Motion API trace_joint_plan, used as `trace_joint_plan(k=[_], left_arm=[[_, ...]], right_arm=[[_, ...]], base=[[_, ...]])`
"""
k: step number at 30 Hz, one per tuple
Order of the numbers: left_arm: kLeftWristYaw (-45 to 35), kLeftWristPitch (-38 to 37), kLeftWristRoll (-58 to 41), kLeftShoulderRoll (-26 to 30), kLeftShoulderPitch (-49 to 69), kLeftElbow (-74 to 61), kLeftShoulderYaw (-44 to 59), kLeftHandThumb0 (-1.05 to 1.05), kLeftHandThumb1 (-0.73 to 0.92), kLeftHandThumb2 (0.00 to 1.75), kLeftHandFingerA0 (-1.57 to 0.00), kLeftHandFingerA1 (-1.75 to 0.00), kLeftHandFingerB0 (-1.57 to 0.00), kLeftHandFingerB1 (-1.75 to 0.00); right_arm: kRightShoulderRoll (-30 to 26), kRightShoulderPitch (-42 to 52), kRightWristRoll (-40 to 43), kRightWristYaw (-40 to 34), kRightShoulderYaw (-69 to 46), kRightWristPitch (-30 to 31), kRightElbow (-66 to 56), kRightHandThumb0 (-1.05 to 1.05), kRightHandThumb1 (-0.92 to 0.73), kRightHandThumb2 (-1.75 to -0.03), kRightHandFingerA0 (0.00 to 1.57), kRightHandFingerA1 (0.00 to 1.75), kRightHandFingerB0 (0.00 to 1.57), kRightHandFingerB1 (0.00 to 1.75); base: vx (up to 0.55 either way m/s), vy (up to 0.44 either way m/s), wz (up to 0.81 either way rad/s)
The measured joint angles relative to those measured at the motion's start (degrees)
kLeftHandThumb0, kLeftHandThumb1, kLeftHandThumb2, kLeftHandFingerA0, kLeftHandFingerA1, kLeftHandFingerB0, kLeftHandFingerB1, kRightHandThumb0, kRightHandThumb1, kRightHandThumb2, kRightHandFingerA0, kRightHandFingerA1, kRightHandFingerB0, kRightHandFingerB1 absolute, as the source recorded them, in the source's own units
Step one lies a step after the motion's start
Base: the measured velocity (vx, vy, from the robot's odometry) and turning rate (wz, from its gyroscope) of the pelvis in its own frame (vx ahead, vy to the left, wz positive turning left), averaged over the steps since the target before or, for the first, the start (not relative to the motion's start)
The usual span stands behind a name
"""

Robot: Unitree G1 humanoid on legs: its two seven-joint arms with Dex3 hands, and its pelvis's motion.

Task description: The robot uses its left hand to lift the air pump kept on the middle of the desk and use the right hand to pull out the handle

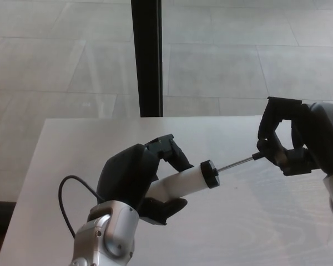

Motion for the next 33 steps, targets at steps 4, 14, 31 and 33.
trace_joint_plan(k=[4,14,31,33], left_arm=[[-0.32,0.08,-0.04,0.04,0.85,-0.58,0.54,-0.14,0.55,1.08,-0.81,-1.75,-0.68,-1.63],[-1.92,0.62,-0.13,1.30,2.84,-1.90,1.88,-0.15,0.58,1.00,-0.79,-1.75,-0.68,-1.60],[-2.51,0.88,-0.17,4.04,5.38,-3.31,3.59,-0.19,0.60,0.95,-0.80,-1.75,-0.64,-1.63],[-2.54,0.91,-0.20,4.08,5.65,-3.32,3.88,-0.18,0.65,0.91,-0.77,-1.75,-0.66,-1.55]], right_arm=[[-0.23,0.00,0.35,0.06,-0.63,-0.12,-0.17,-0.21,-0.43,-1.25,0.99,1.75,0.82,1.54],[-0.91,0.00,1.10,0.37,-1.38,-0.18,-0.35,-0.27,-0.44,-1.18,1.27,1.43,0.99,1.26],[-0.93,0.00,1.24,0.37,-1.46,-0.69,-0.28,-0.20,-0.42,-1.27,0.98,1.75,0.81,1.52],[-0.93,0.00,1.25,0.36,-1.46,-0.70,-0.28,-0.27,-0.44,-1.19,1.27,1.45,0.97,1.26]], base=[[0.00,0.000,0.00],[0.00,0.000,0.00],[0.00,0.000,0.00],[0.00,0.000,0.00]])
